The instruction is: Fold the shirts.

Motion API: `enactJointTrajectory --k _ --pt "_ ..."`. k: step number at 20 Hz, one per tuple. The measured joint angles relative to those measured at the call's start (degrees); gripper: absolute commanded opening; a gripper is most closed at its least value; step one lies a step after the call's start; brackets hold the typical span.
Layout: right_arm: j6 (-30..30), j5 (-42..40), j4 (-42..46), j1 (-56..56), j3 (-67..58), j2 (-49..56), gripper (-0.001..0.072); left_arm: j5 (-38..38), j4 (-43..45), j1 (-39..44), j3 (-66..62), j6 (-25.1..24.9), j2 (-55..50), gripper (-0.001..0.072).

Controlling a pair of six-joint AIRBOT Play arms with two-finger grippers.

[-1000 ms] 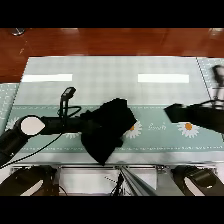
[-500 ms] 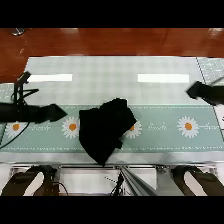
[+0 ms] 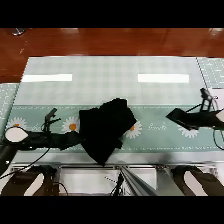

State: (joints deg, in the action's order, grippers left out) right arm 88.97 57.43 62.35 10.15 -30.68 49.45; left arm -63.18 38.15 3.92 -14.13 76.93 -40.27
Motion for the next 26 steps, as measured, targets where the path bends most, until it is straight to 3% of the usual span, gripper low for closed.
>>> enactJointTrajectory --k 1,2,3,4,7,12,20,21,22,23,24,26 --pt "-0.04 -1.11 -1.29 -2.25 0.59 0.61 0.0623 3.06 -1.57 1.51 0.61 -1.01 -0.83 0.0686" --pt "-0.07 -2.36 -2.75 -4.33 0.98 1.31 0.0623 6.25 -2.97 2.86 1.03 -1.90 -2.01 0.0505" --pt "-0.11 -3.82 -4.39 -6.27 1.22 2.19 0.0623 8.37 -4.00 3.85 1.16 -2.62 -3.32 0.0183" --pt "-0.37 -5.49 -6.56 -8.24 1.31 3.28 0.0623 9.88 -4.85 4.52 1.16 -3.48 -4.55 0.0028" --pt "-2.10 -10.34 -13.03 -12.74 -0.28 7.85 0.0623 10.82 -6.23 5.66 0.26 -7.58 -7.41 0.0026" --pt "-6.80 -13.84 -21.33 -17.66 -9.44 20.50 0.0623 10.40 -7.06 6.21 -1.46 -10.43 -8.81 0.0026" --pt "-11.13 -5.84 -26.84 -22.29 -18.10 35.78 0.0623 8.37 -7.30 6.32 -2.01 -11.19 -9.14 0.0027" --pt "-11.67 -4.98 -27.47 -23.10 -18.32 36.46 0.0597 8.33 -7.30 6.32 -2.01 -11.21 -9.14 0.0026" --pt "-12.24 -4.28 -27.67 -24.06 -18.51 37.00 0.0430 8.31 -7.30 6.32 -2.01 -11.21 -9.14 0.0027" --pt "-12.66 -4.02 -27.15 -24.96 -18.56 37.42 0.0190 8.24 -7.32 6.32 -2.03 -11.19 -9.14 0.0026" --pt "-13.31 -3.50 -26.75 -25.86 -18.58 37.68 0.0024 8.17 -7.30 6.32 -2.12 -10.97 -9.14 0.0026" --pt "-15.21 -2.14 -27.82 -26.71 -19.23 37.75 0.0024 8.11 -7.28 6.32 -3.37 -10.69 -9.14 0.0026"
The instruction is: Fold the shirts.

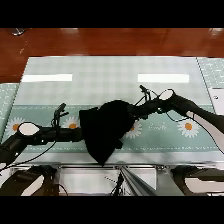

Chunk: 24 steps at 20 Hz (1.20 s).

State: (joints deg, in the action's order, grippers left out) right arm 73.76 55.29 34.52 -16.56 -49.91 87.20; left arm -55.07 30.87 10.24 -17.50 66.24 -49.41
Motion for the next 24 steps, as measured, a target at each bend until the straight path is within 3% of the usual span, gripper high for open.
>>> enactJointTrajectory --k 5,10,14,20,24 --pt "0.17 5.97 3.93 3.02 -11.96 -5.42 0.0024 1.03 -0.02 0.00 -15.26 0.37 0.17 0.0026" --pt "7.19 10.34 15.37 7.28 -39.10 -14.69 0.0023 8.55 0.42 -0.52 -41.35 0.37 0.15 0.0025" --pt "10.05 17.53 27.12 8.35 -57.27 -23.96 0.0024 10.14 4.44 -3.78 -58.97 2.62 1.16 0.0025" --pt "12.07 28.30 40.96 8.70 -64.11 -39.91 0.0024 6.54 15.47 -9.07 -69.33 10.88 8.83 0.0025" --pt "14.38 36.30 44.83 8.70 -64.37 -46.31 0.0024 -3.45 18.75 -10.08 -70.53 13.35 13.53 0.0025"
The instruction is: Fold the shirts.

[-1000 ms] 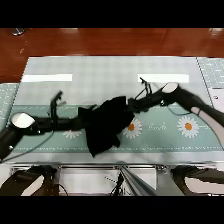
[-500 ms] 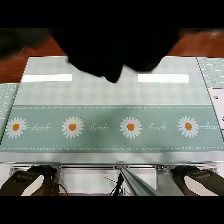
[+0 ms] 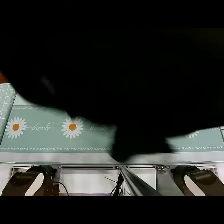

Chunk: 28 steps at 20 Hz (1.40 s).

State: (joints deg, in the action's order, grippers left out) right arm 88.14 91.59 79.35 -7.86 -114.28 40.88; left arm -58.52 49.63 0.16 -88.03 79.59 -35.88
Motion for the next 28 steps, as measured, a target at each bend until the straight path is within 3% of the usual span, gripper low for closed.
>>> enactJointTrajectory --k 3,7,12,17,18,19,20,21,22,25,28 --pt "2.23 6.27 0.37 0.00 5.11 -3.41 0.0024 -9.14 0.98 -0.22 1.05 0.90 1.49 0.0025" --pt "5.01 8.35 0.35 0.00 24.15 -9.31 0.0024 -12.59 1.90 -0.33 9.35 1.46 1.57 0.0025" --pt "8.57 -6.56 3.96 0.00 54.34 -10.95 0.0024 -3.85 2.10 -0.33 21.00 -1.31 -5.95 0.0027" --pt "15.10 -24.35 13.99 0.31 66.58 4.33 0.0025 3.26 -2.95 1.36 23.52 -2.91 -22.05 0.0039" --pt "16.06 -27.43 14.60 0.72 66.90 8.20 0.0028 3.78 -3.67 2.38 23.69 -3.08 -25.03 0.0201" --pt "16.92 -29.97 14.51 1.49 66.75 12.55 0.0116 4.17 -4.46 3.63 23.76 -3.13 -28.17 0.0584" --pt "17.46 -31.63 13.70 2.34 66.05 16.26 0.0339 3.85 -4.68 4.90 23.89 -3.08 -30.86 0.0704" --pt "17.46 -33.18 12.09 3.45 64.92 20.06 0.0588 2.93 -5.35 6.19 23.91 -2.60 -33.53 0.0704" --pt "16.59 -33.44 9.94 4.61 63.49 23.08 0.0632 1.88 -5.55 7.08 23.80 -2.45 -35.85 0.0703" --pt "10.84 -30.88 4.04 10.23 56.68 28.96 0.0633 -3.56 -4.33 5.66 22.21 -1.05 -39.76 0.0702" --pt "5.75 -25.40 2.27 19.61 52.33 29.33 0.0633 -12.98 1.38 -0.74 22.18 1.27 -40.15 0.0702"
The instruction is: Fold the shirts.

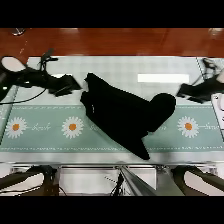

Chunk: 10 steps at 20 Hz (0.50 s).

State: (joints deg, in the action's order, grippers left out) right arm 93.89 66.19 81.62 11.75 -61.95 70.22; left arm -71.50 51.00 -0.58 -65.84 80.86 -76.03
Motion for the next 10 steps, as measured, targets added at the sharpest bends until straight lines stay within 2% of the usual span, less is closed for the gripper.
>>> enactJointTrajectory --k 2,4,7,10 --pt "-2.08 1.38 -1.51 7.54 2.43 -2.14 0.0633 -5.86 3.17 -4.00 4.46 0.90 1.86 0.0702" --pt "-4.70 0.07 -5.81 13.33 8.94 -5.14 0.0632 -7.91 2.51 -5.70 13.16 0.72 4.85 0.0702" --pt "-10.78 -3.15 -14.64 17.66 20.63 -9.60 0.0631 -4.63 -5.03 -3.78 28.48 -3.69 8.39 0.0702" --pt "-15.82 -5.64 -22.97 19.34 28.35 -12.70 0.0631 3.43 -18.03 2.08 39.93 -9.70 9.70 0.0702"
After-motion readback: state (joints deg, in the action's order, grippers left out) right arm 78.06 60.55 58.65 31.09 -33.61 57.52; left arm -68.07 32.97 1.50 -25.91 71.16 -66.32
